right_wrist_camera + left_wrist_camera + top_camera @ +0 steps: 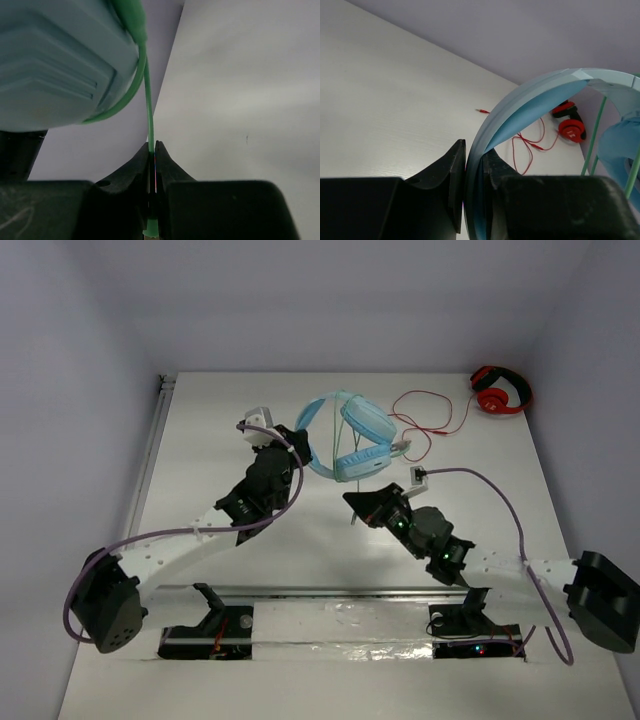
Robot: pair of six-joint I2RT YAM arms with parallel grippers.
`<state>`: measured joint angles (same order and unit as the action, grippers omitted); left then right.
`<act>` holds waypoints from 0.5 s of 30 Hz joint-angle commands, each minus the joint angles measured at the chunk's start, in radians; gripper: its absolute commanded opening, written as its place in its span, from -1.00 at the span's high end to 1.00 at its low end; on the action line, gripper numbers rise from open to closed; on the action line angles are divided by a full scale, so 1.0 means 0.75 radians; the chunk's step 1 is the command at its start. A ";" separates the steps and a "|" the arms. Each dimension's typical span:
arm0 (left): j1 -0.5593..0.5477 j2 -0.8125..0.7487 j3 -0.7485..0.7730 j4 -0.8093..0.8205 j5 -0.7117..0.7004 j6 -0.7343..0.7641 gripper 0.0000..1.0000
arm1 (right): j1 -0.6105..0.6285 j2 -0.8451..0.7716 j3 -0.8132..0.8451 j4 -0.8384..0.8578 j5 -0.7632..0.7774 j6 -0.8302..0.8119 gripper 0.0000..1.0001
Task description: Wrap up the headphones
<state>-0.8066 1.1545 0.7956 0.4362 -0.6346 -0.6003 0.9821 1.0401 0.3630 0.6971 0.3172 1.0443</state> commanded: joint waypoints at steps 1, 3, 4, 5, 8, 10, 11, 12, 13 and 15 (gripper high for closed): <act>0.067 0.035 0.064 0.406 -0.183 -0.137 1.00 | 0.012 0.128 -0.018 0.187 -0.120 0.054 0.75; 0.079 0.082 0.054 0.402 -0.203 -0.124 1.00 | 0.012 0.188 -0.018 0.254 -0.149 0.072 0.75; 0.079 0.095 0.042 0.410 -0.203 -0.126 1.00 | 0.012 0.245 -0.024 0.283 -0.179 0.092 0.74; 0.092 0.109 0.023 0.420 -0.199 -0.126 1.00 | 0.026 0.270 -0.028 0.340 -0.198 0.099 0.74; 0.092 0.138 -0.054 0.423 -0.203 -0.100 1.00 | 0.026 0.325 -0.032 0.414 -0.273 0.113 0.73; 0.092 0.138 -0.095 0.417 -0.205 -0.102 1.00 | 0.026 0.321 -0.036 0.422 -0.288 0.121 0.72; 0.092 0.140 -0.116 0.412 -0.203 -0.100 1.00 | 0.026 0.305 -0.050 0.420 -0.288 0.127 0.71; 0.092 0.140 -0.158 0.404 -0.195 -0.116 1.00 | 0.026 0.297 -0.063 0.424 -0.286 0.135 0.70; 0.092 0.140 -0.181 0.390 -0.181 -0.122 1.00 | 0.026 0.284 -0.071 0.422 -0.272 0.148 0.70; 0.092 0.136 -0.256 0.384 -0.162 -0.140 1.00 | 0.026 0.258 -0.085 0.400 -0.253 0.158 0.64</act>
<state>-0.7639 1.2800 0.6384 0.5499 -0.6727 -0.6254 0.9756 1.2705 0.3176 0.9138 0.1986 1.1339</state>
